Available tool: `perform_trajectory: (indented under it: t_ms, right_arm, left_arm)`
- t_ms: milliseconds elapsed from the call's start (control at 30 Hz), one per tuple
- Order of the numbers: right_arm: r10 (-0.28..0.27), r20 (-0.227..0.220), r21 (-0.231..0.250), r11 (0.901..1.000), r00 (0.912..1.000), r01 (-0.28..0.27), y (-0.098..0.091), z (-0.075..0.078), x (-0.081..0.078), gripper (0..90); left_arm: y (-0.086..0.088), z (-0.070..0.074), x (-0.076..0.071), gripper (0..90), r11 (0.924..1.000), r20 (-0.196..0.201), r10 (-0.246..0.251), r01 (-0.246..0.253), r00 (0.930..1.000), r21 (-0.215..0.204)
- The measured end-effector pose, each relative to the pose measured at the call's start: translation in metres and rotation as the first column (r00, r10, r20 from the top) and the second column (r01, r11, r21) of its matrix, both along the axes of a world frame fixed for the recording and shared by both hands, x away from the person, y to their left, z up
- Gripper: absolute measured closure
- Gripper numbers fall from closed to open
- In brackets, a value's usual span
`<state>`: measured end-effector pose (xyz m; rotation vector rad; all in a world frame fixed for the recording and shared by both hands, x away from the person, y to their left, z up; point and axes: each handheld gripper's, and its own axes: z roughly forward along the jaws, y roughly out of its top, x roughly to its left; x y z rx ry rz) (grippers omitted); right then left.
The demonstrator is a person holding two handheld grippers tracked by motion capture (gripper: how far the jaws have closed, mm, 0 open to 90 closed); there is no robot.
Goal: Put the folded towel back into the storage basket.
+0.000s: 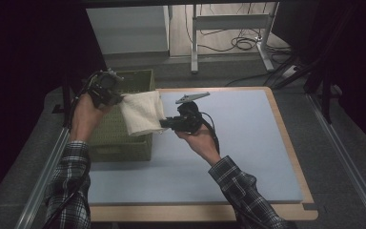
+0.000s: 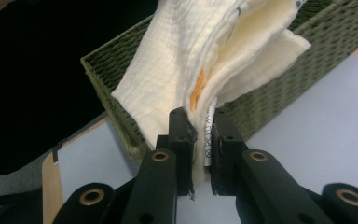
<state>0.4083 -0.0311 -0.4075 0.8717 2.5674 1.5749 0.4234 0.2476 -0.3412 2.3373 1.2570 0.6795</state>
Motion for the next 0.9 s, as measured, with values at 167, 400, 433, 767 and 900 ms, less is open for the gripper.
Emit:
perform_trajectory:
  t_ms: [167,400,433,767,900]
  right_arm:
    - [0.005,0.001,-0.01,0.9999,1.0,-0.005,0.021,-0.004,0.0,81.0]
    - [-0.004,-0.007,-0.041,0.9992,1.0,0.003,0.052,-0.011,-0.002,81.0]
    - [-0.006,-0.011,-0.043,0.999,0.9999,0.005,0.056,-0.012,-0.002,80.9]
    - [-0.036,-0.059,-0.082,0.9961,0.9976,0.032,0.091,-0.026,-0.004,80.5]
    - [-0.048,-0.075,-0.099,0.9942,0.996,0.041,0.1,-0.029,-0.004,80.3]
  left_arm:
    - [0.014,-0.005,-0.001,84.3,0.9992,-0.002,0.036,-0.036,0.9994,0.02]
    - [0.033,-0.015,-0.002,84.3,0.9962,-0.004,0.081,-0.081,0.9967,0.034]
    - [0.035,-0.017,-0.002,84.3,0.9956,-0.004,0.085,-0.085,0.9964,0.039]
    - [0.049,-0.033,-0.003,84.1,0.9907,-0.011,0.117,-0.116,0.9931,0.071]
    - [0.052,-0.04,-0.003,83.9,0.9907,-0.014,0.118,-0.117,0.9929,0.069]
